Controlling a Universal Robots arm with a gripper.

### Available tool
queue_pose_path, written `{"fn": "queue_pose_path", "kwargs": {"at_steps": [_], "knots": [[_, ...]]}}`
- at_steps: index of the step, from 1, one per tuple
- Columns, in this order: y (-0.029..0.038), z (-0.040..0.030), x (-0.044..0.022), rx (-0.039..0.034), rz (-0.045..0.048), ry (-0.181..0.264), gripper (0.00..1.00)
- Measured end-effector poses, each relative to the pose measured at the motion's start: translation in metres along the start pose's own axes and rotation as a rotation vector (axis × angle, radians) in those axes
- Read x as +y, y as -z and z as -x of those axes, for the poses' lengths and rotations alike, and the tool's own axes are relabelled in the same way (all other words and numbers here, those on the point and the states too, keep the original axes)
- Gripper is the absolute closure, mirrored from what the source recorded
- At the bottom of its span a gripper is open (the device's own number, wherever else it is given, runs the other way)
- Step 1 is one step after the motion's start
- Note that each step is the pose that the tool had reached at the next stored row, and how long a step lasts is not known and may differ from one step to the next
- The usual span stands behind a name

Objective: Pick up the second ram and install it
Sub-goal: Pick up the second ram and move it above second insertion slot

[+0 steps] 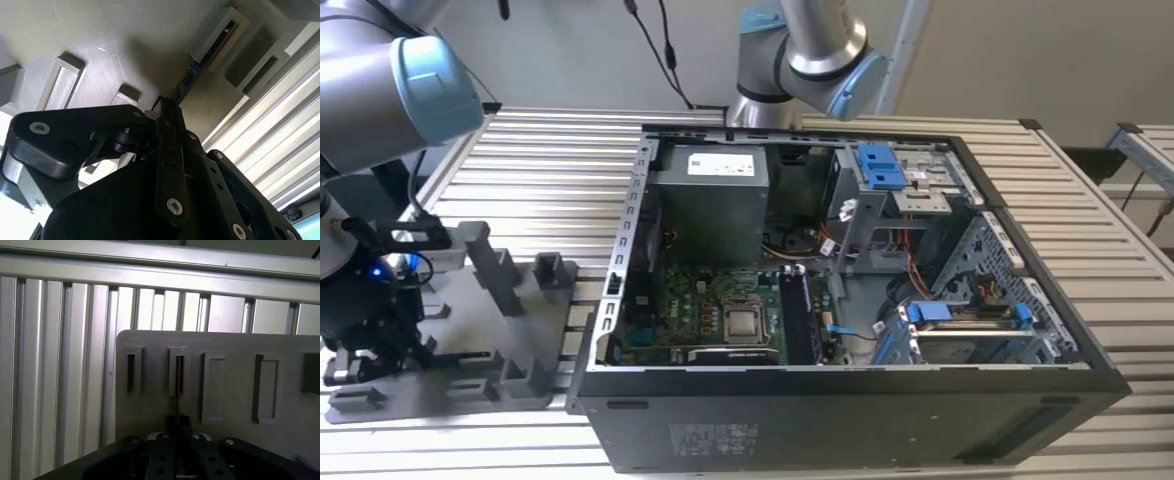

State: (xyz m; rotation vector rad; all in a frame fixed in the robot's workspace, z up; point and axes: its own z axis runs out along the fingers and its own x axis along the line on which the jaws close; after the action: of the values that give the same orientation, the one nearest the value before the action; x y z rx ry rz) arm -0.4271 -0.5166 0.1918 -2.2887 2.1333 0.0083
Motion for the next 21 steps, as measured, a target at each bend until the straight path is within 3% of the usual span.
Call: {"fn": "queue_pose_path", "kwargs": {"at_steps": [6, 15, 21], "knots": [[0.0015, 0.0001, -0.0001, -0.0006, -0.0009, 0.000, 0.86], [0.0273, 0.0004, -0.0001, -0.0001, 0.0000, 0.000, 0.86], [0.0409, 0.0005, -0.0003, 0.0000, 0.0000, 0.000, 0.86]]}}
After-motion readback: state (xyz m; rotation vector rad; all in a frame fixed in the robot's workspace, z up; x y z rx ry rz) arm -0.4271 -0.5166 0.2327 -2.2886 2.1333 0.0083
